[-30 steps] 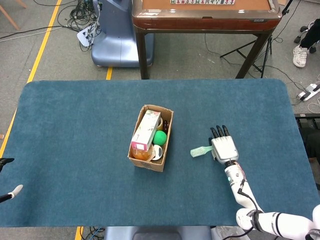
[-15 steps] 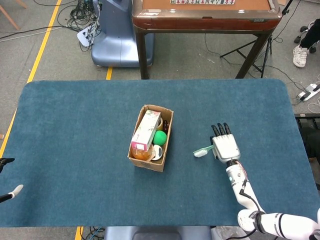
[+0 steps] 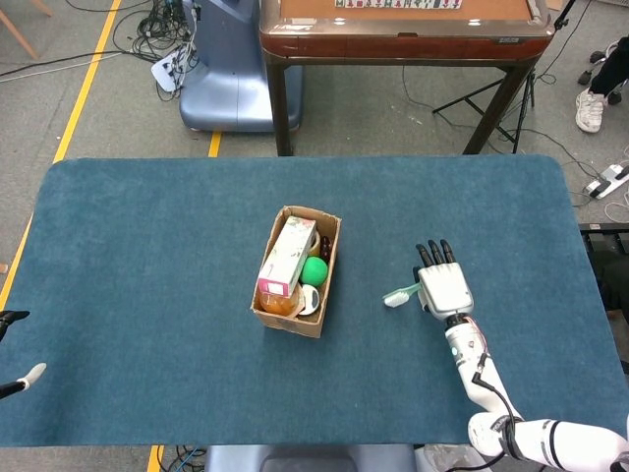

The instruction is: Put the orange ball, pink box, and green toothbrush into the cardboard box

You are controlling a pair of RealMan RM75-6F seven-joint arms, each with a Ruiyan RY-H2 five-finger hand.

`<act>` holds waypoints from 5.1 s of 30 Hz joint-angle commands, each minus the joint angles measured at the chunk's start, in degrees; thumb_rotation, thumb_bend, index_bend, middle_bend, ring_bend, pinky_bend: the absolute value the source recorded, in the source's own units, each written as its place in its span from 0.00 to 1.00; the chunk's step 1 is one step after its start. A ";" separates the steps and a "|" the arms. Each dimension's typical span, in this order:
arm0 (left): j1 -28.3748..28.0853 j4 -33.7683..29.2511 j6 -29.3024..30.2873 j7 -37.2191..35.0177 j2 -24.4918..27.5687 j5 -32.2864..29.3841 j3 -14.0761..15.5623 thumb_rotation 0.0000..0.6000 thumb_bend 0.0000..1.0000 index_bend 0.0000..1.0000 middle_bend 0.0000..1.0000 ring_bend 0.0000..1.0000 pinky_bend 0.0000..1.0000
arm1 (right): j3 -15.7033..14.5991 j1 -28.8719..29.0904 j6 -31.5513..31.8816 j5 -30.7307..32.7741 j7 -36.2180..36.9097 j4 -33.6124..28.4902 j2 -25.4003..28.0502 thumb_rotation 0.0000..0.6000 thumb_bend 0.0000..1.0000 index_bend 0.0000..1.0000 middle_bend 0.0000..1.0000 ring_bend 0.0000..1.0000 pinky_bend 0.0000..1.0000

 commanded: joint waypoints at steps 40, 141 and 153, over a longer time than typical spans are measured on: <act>-0.31 0.09 -0.77 0.58 -0.27 -0.54 0.01 1.00 0.11 0.26 0.28 0.26 0.42 | 3.94 -0.46 6.93 -7.06 -1.60 -13.32 6.94 1.00 0.47 0.57 0.12 0.00 0.00; -2.77 6.47 -0.98 0.04 -6.01 4.34 0.67 1.00 0.11 0.29 0.31 0.26 0.42 | -8.75 -20.28 21.18 -20.17 23.43 -7.38 19.38 1.00 0.02 0.29 0.14 0.00 0.00; -3.19 6.41 -2.08 -1.72 -5.38 2.78 0.33 1.00 0.11 0.30 0.32 0.26 0.42 | -7.39 -20.72 15.37 -20.52 26.02 -7.40 22.06 1.00 0.03 0.29 0.14 0.00 0.02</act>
